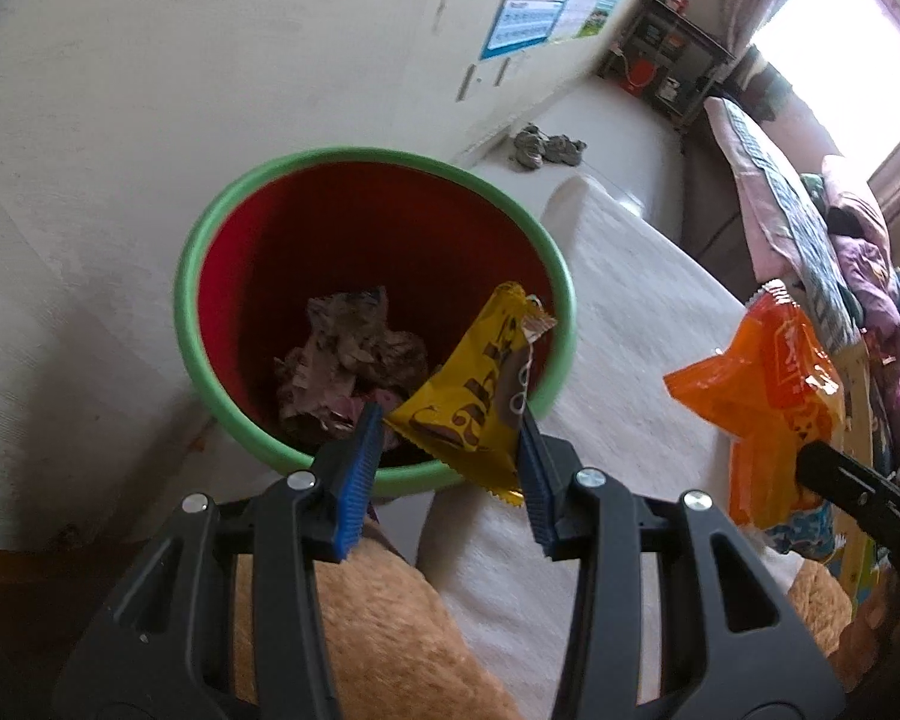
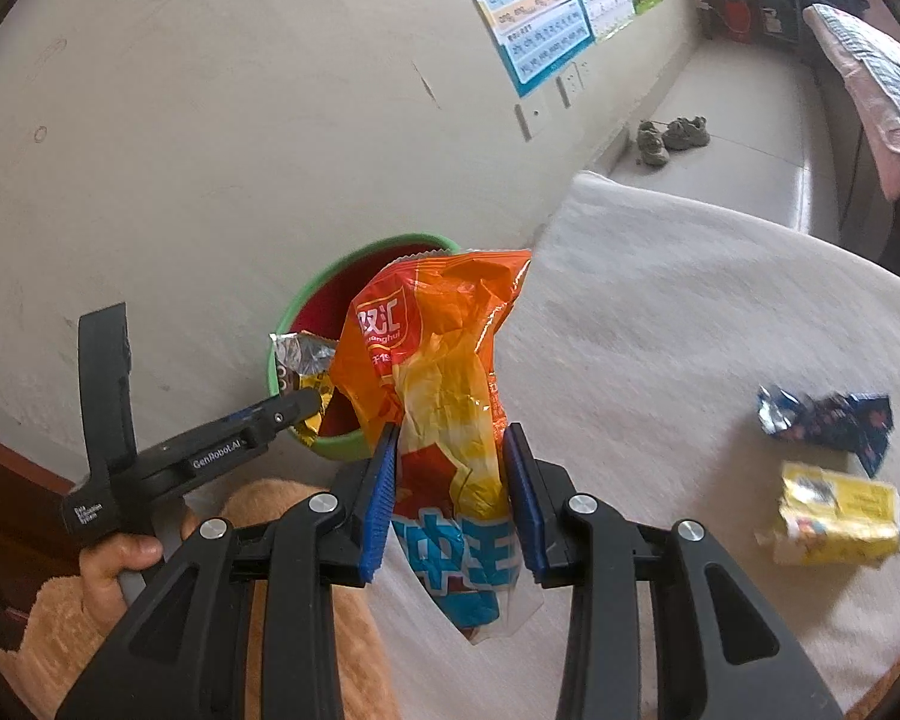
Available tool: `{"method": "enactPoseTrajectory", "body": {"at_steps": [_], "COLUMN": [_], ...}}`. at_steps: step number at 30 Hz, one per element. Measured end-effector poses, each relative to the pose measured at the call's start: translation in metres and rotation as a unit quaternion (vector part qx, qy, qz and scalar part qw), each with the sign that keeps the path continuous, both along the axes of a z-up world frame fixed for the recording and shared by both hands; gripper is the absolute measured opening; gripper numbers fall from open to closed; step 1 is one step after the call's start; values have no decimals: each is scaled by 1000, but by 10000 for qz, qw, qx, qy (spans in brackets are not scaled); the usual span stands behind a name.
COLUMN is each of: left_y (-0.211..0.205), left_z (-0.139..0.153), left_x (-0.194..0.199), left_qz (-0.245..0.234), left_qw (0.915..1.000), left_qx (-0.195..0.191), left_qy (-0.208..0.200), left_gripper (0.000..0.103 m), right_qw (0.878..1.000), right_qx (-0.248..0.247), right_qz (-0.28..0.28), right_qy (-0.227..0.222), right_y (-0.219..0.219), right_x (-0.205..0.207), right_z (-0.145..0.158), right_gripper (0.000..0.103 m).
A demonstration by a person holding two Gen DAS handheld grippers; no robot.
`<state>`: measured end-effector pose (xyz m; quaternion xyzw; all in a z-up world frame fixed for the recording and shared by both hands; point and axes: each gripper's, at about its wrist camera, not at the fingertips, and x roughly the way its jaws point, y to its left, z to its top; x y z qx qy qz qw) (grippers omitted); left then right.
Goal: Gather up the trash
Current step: 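Carry the yellow wrapper and orange bag over the bin while both tools open to drop them, then grasp the small yellow candy wrapper with the left tool while the right tool reaches the brown cigarette box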
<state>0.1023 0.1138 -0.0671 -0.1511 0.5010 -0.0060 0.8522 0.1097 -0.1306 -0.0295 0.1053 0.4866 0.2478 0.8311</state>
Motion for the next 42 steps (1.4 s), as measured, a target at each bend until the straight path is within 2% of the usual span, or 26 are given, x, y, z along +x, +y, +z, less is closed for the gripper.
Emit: {"method": "enactPoseTrajectory", "body": {"at_steps": [13, 15, 16, 18, 19, 22, 26, 29, 33, 36, 39, 42], "left_y": [31, 34, 35, 38, 39, 41, 41, 37, 16, -7, -36, -64], "left_z": [-11, -13, -14, -16, -16, -19, -22, -21, -14, -9, -6, -6], "left_x": [20, 22, 22, 22, 21, 16, 10, 5, 0, -3, -10, -17], "left_qz": [441, 489, 516, 579, 603, 668, 675, 629, 341, -11, -465, -977], "left_qw": [9987, 9984, 9982, 9978, 9977, 9973, 9970, 9973, 9988, 9995, 9988, 9952], "left_qx": [145, 175, 194, 239, 242, 227, 279, 269, 326, 296, 161, 28], "left_qy": [187, 219, 224, 230, 213, 212, 263, 253, 163, 71, 5, -2], "left_gripper": [41, 41, 44, 56, 62, 69, 71, 71, 71, 73, 74, 74], "right_qw": [9982, 9978, 9978, 9976, 9973, 9967, 9987, 9974, 9957, 9950, 9944, 9940], "right_qx": [350, 442, 471, 544, 585, 682, 365, 195, -72, -240, -396, -529], "right_qz": [19, 4, -25, -149, -201, -183, -354, -455, -381, -330, -465, -713], "right_qy": [490, 500, 468, 392, 390, 397, -81, -514, -844, -915, -866, -635], "right_y": [49, 54, 57, 62, 63, 64, 49, 28, 1, -26, -59, -98], "right_x": [55, 59, 62, 67, 68, 68, 51, 32, 7, -14, -32, -45], "right_z": [-8, -8, -6, -3, -2, 4, 17, 29, 36, 33, 25, 11], "right_gripper": [35, 39, 40, 54, 56, 59, 62, 68, 77, 79, 79, 79]}}
